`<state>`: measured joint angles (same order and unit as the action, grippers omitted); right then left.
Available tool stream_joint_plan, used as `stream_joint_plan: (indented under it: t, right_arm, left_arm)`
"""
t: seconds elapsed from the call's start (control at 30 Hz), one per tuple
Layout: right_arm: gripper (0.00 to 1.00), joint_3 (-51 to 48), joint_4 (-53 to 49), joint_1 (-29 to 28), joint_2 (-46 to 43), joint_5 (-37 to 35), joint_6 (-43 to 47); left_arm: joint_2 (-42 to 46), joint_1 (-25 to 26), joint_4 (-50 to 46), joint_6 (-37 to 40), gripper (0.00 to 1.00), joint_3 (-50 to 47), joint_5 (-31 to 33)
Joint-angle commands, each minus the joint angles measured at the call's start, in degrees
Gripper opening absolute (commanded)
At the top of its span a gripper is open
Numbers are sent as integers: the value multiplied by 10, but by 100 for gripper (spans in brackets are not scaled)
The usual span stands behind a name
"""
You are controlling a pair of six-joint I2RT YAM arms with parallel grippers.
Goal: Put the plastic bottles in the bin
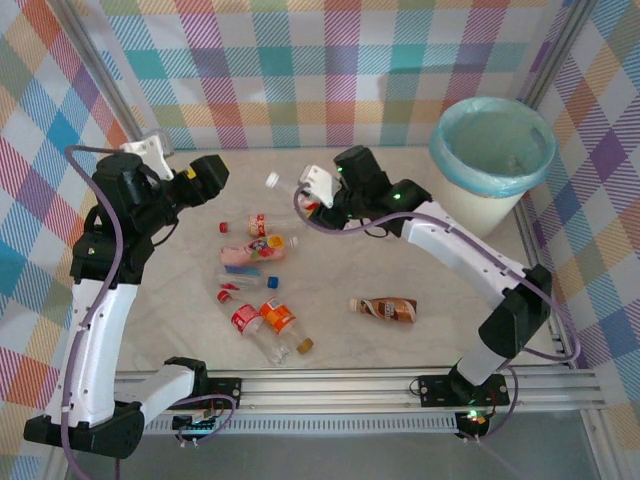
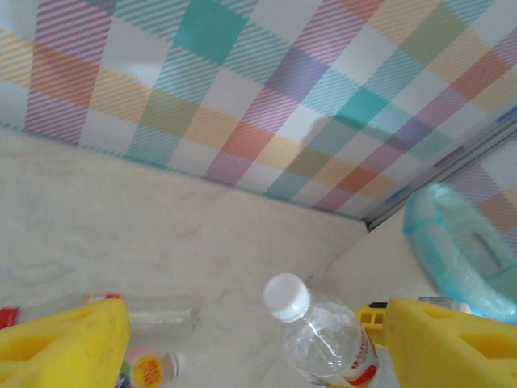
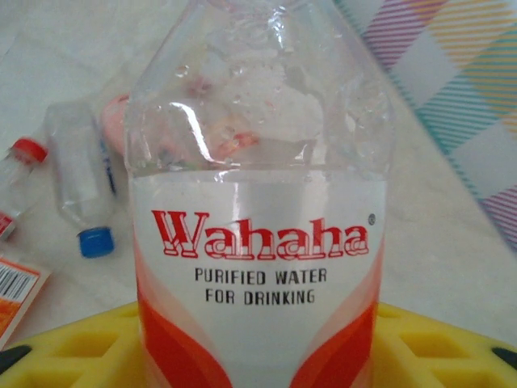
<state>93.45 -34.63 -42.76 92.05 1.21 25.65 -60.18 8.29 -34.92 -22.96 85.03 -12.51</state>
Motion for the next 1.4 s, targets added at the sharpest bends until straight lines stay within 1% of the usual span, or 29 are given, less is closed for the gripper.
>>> stream_joint_plan:
  t: [0.0,0.13,0.23,0.43,0.53,0.63,0.7,0.9,0.97,1.07,1.37]
  right_arm:
    - [55,22,30,8,-24,-25,-20]
    - [56,40,33,42,-39,-37,-13]
    - [55,59,30,78,-42,-52,-14]
    - [53,67,66,172,-58,-66,-27]
    - [55,63,90,213,-66,-86,-27]
    - [55,49,126,239,-81,-114,-27]
    - [55,34,156,252,-93,-129,-28]
    - [55,-12,240,285,-122,-185,-14]
    - [55,-38,286,294,-132,-207,-2]
    - [55,-74,342,305,-140,-223,11]
    - [54,-143,459,314,-123,-265,34]
  left_arm:
    - [-21,-7,55,-24,82,37,-28]
    - [-59,3,81,-41,81,76,-45]
    - [-96,24,92,-51,81,113,-58]
    - [-181,112,104,-53,80,175,-72]
    - [-216,158,101,-42,80,196,-63]
    - [-251,198,94,-32,80,213,-61]
    - [-271,215,87,-27,80,223,-61]
    - [-298,236,83,-24,80,227,-60]
    - [-302,238,79,-21,80,227,-56]
    - [-303,239,76,-18,81,221,-50]
    - [-314,255,83,-24,80,201,-42]
